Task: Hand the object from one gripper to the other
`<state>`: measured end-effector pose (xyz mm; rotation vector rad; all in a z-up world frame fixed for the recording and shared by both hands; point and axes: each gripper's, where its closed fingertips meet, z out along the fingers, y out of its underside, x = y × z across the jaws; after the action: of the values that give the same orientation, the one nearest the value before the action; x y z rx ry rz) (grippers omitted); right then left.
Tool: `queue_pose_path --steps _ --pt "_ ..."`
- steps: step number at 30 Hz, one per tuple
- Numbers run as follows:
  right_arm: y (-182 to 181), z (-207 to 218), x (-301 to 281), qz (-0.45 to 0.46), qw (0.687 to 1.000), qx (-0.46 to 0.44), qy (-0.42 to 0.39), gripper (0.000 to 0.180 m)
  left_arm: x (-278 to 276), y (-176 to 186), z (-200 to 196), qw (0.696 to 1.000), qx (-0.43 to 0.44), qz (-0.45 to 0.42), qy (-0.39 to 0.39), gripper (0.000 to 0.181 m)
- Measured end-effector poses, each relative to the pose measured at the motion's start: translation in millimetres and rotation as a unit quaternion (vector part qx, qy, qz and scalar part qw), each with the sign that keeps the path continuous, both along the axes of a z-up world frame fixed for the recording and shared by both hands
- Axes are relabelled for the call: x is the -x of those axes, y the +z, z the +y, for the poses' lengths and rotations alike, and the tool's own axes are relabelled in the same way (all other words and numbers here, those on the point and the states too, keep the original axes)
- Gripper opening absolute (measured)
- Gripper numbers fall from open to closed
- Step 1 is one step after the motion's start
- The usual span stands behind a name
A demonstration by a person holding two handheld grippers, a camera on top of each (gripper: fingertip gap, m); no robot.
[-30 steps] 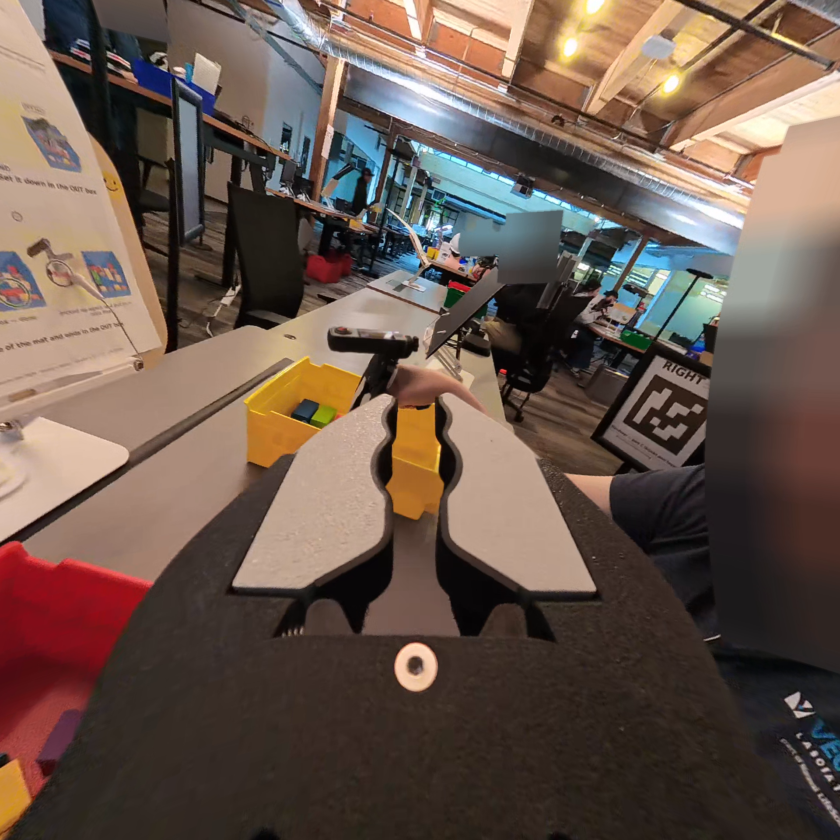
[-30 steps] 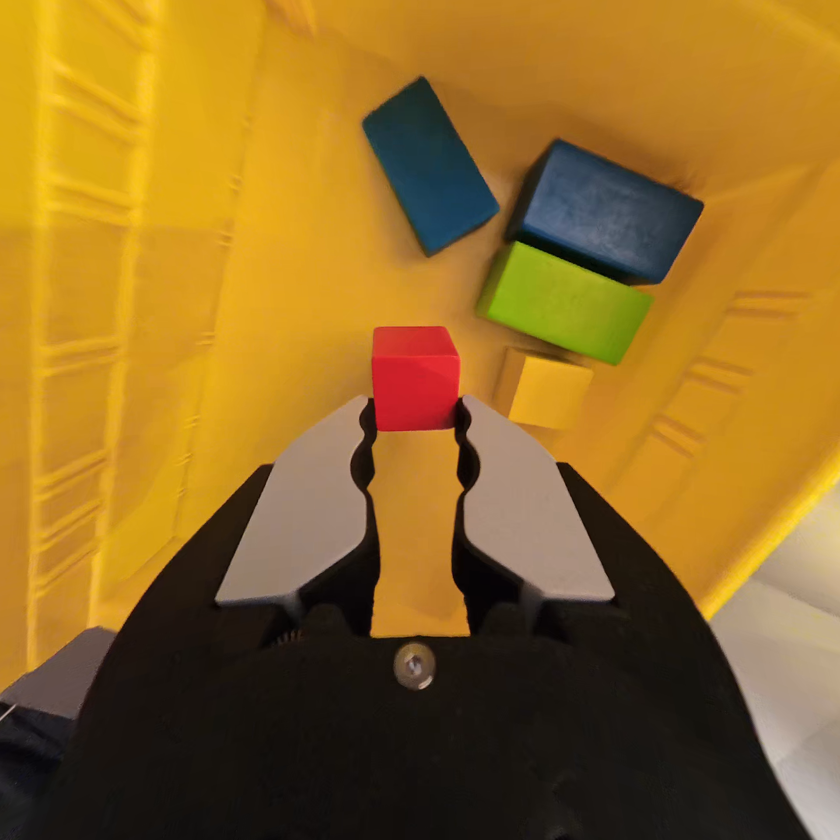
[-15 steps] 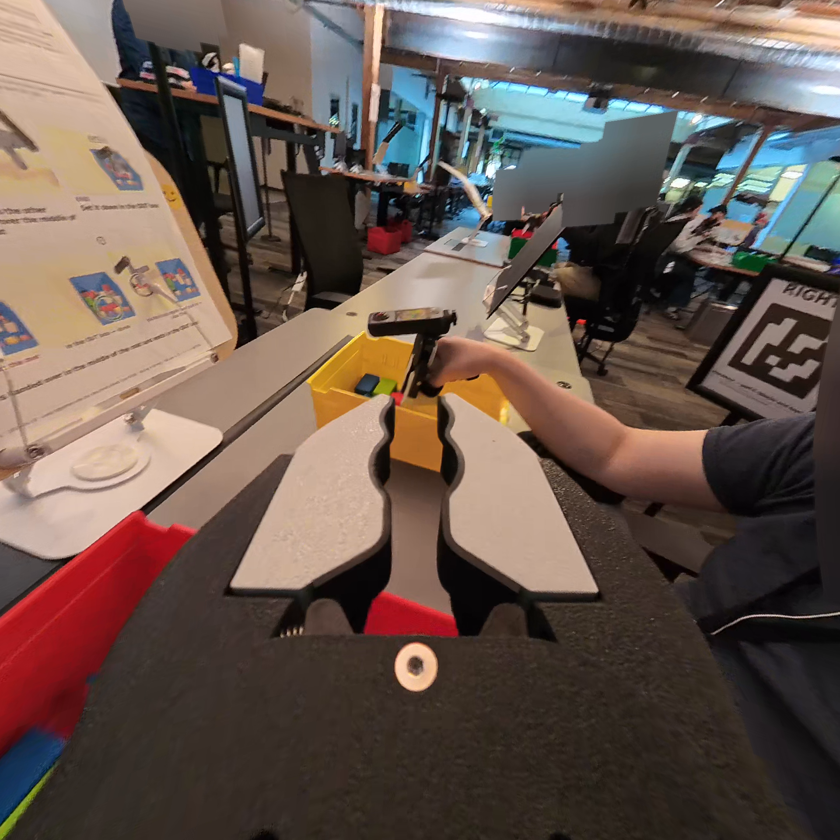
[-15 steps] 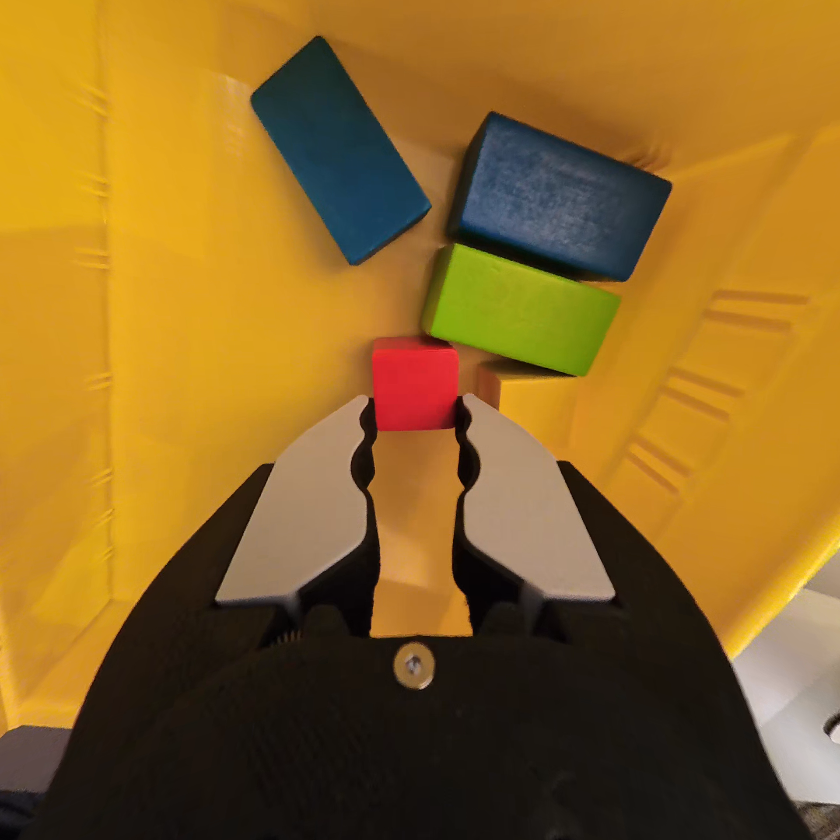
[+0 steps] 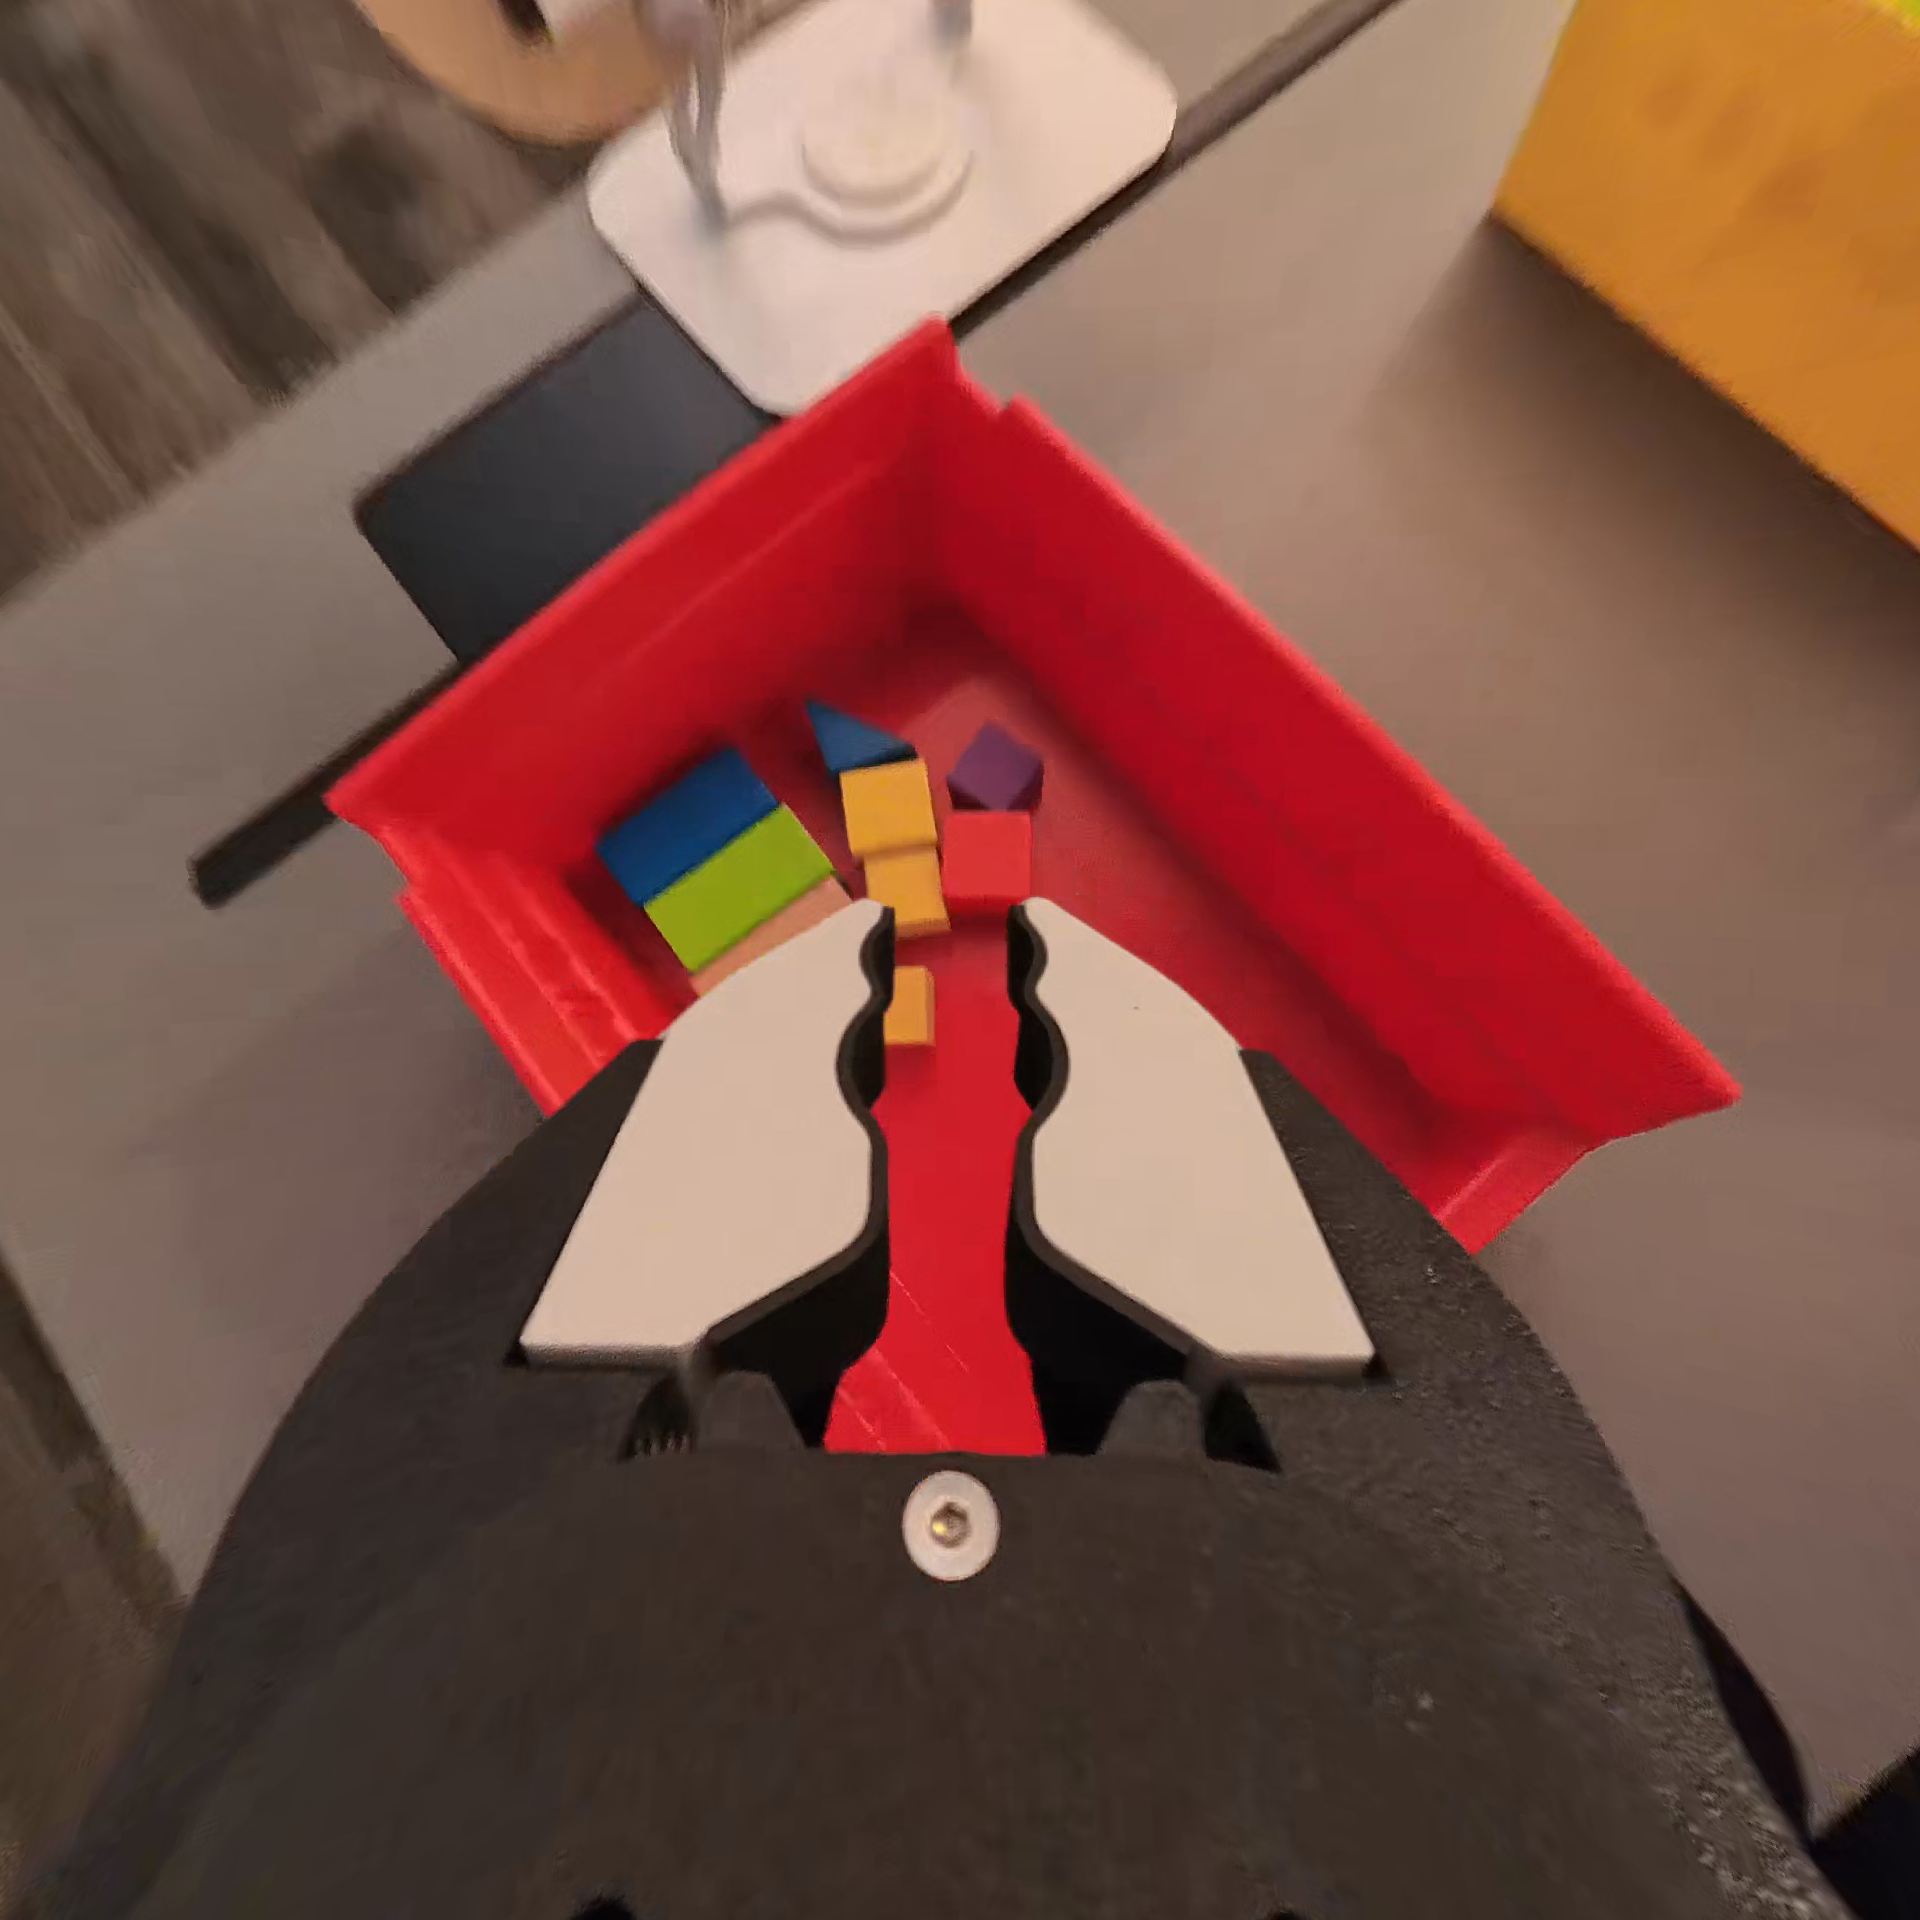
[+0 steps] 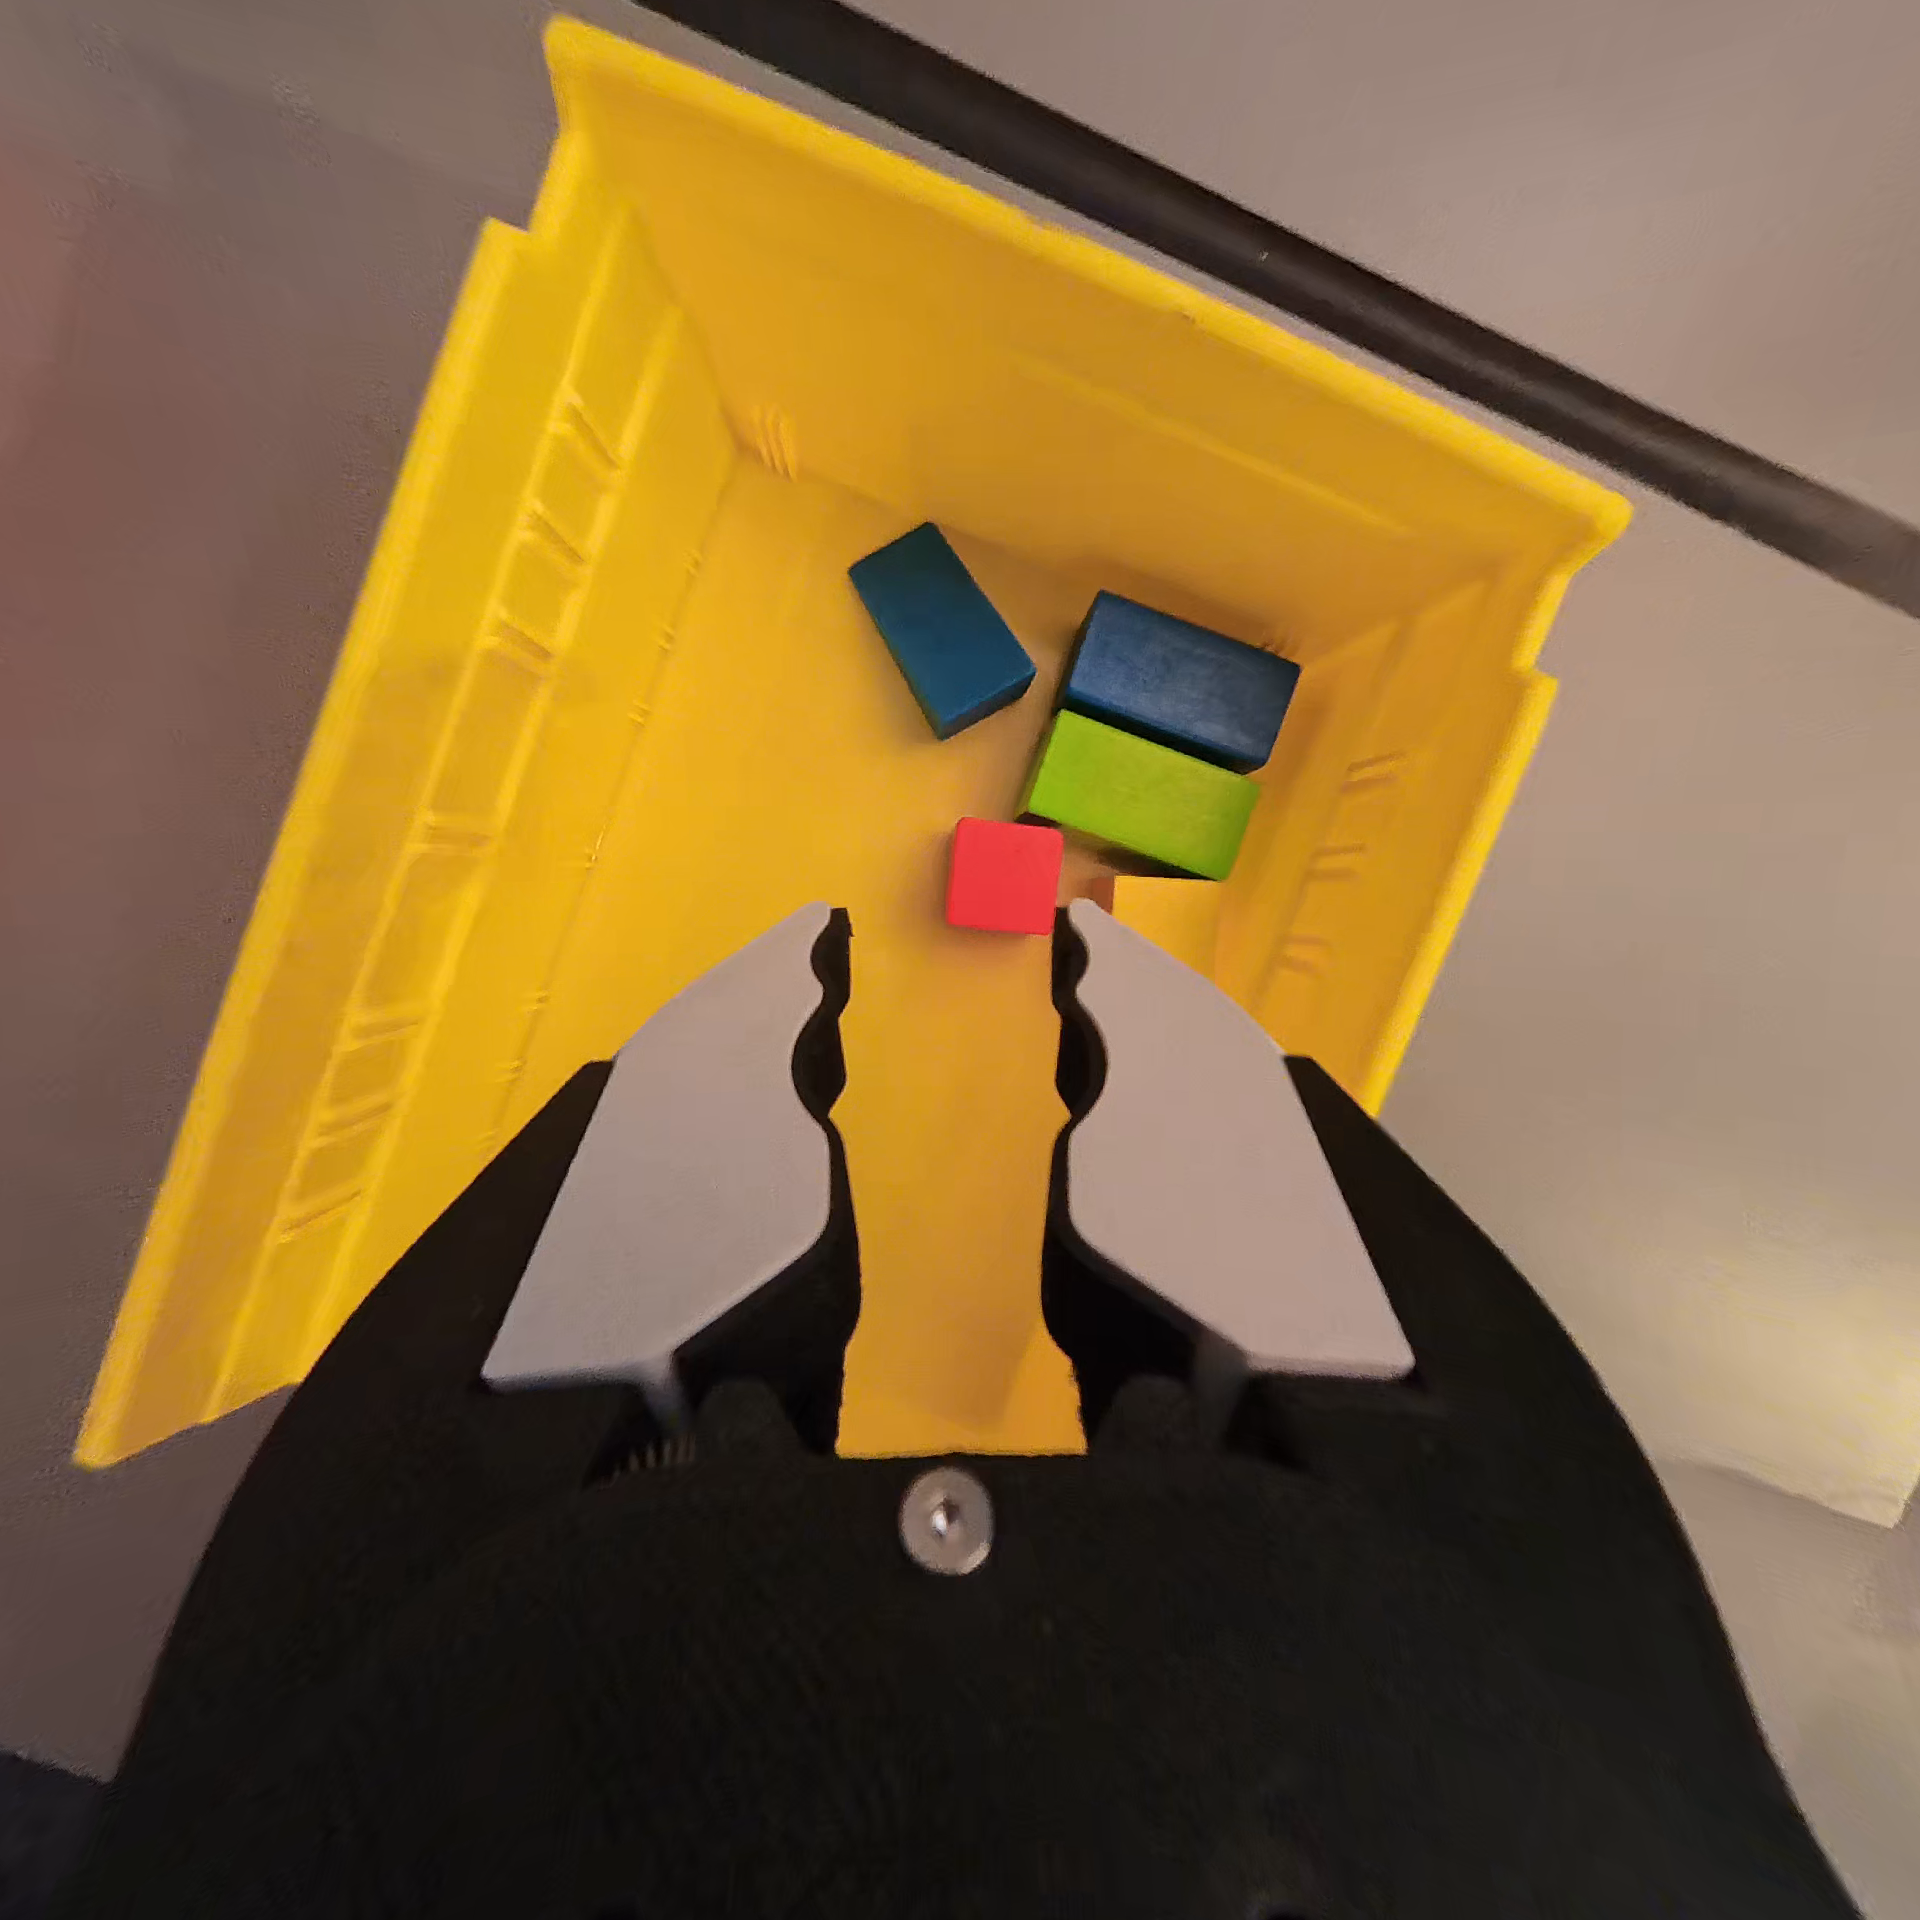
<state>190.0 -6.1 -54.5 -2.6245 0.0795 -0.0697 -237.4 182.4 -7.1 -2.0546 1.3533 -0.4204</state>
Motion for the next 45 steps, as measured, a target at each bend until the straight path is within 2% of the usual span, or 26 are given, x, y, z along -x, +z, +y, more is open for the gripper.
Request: queue_pose_path --steps 4,6,10,17,29,36,39,42,45 --pt "14.4 -6.0 1.1 -0.009 1.0 -0.016 0.002 0.038 -4.4 -40.1 4.5 0.998 0.039 0.052 -0.022 0.018" --pt "17.0 -7.2 2.0 -0.011 1.0 -0.019 0.005 0.038 3.3 -61.0 7.0 0.993 0.058 0.103 -0.012 0.027" --pt "15.4 -7.7 2.9 -0.015 1.0 -0.012 0.011 0.038 16.4 -89.3 16.4 0.981 0.058 0.184 0.009 0.029" --pt "9.1 -9.0 4.6 -0.021 1.0 0.007 0.02 0.038 21.1 -118.9 20.9 0.969 0.083 0.234 0.02 0.033" --pt "1.3 -9.5 8.2 -0.032 0.998 0.032 0.035 0.038 22.9 -142.9 29.8 0.954 0.082 0.286 0.04 0.029" --pt "0.6 -10.8 8.5 -0.039 0.998 0.039 0.039 0.038 22.0 -140.3 28.5 0.955 0.078 0.285 0.033 0.028" --pt "8.0 -9.8 7.9 -0.054 0.997 0.028 0.038 0.038 22.0 -122.6 27.2 0.96 0.069 0.267 0.037 0.028" --pt "28.4 -1.3 16.3 -0.077 0.996 -0.017 0.052 0.037 10.4 -86.0 15.3 0.98 0.07 0.184 0.02 0.028" --pt "64.8 21.0 52.0 -0.09 0.984 -0.116 0.104 0.035 -24.1 -27.6 -14.8 0.995 0.084 0.017 -0.049 0.028"
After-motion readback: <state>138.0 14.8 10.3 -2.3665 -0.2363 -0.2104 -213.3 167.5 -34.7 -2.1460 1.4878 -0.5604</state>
